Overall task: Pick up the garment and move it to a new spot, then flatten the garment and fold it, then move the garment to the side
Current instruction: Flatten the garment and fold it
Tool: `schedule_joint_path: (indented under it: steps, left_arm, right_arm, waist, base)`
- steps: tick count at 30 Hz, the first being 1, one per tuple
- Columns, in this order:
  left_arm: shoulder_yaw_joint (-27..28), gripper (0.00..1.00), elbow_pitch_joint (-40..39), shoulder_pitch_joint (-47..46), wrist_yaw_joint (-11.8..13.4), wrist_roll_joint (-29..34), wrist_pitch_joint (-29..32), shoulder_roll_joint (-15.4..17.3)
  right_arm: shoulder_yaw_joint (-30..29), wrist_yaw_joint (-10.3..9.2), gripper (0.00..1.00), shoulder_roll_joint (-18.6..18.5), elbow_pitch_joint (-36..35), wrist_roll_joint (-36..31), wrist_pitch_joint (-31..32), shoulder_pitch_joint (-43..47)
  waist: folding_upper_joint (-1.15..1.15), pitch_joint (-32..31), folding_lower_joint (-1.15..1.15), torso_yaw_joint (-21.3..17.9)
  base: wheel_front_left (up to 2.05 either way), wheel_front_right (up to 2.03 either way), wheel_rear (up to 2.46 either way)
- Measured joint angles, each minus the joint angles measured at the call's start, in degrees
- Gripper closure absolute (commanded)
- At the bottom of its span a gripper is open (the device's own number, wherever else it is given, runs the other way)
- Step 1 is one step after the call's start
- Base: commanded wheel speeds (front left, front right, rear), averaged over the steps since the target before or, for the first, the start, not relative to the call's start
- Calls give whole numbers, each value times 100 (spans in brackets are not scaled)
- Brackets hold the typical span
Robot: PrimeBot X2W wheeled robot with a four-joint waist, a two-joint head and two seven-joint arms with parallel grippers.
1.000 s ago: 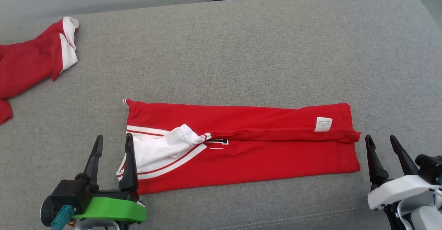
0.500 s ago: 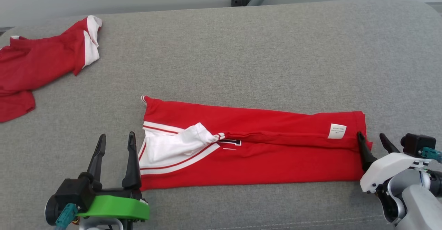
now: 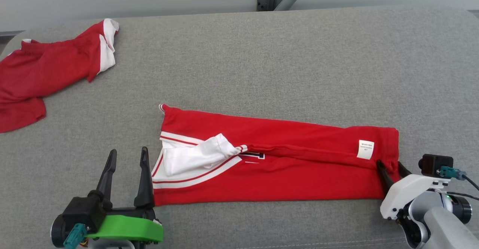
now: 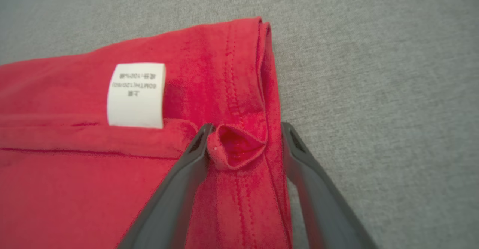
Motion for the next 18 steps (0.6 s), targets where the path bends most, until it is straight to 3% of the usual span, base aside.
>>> schedule_joint_path:
  steps: [2,4,13,18]
  left_arm:
    - [2,0,16,7,-20,26,0,-16]
    - [3,0,24,21,-32,44,0,-33]
    - [49,0,49,76,-99,101,0,-68]
    - [80,0,58,114,-107,127,0,-91]
  right_arm:
    - [104,1,76,1,51,20,0,-34]
    - [196,1,100,13,105,44,-10,-84]
    - [309,9,100,-102,315,222,-161,-303]
    - [260,8,100,-434,294,370,-155,-420]
  waist:
    - [0,-15,0,-17]
    - [0,-30,0,-32]
    - [0,-118,0,-130]
    - [0,-162,0,-229]
  base:
    - [0,0,0]
    - [0,0,0]
    - [0,0,0]
    - [0,0,0]
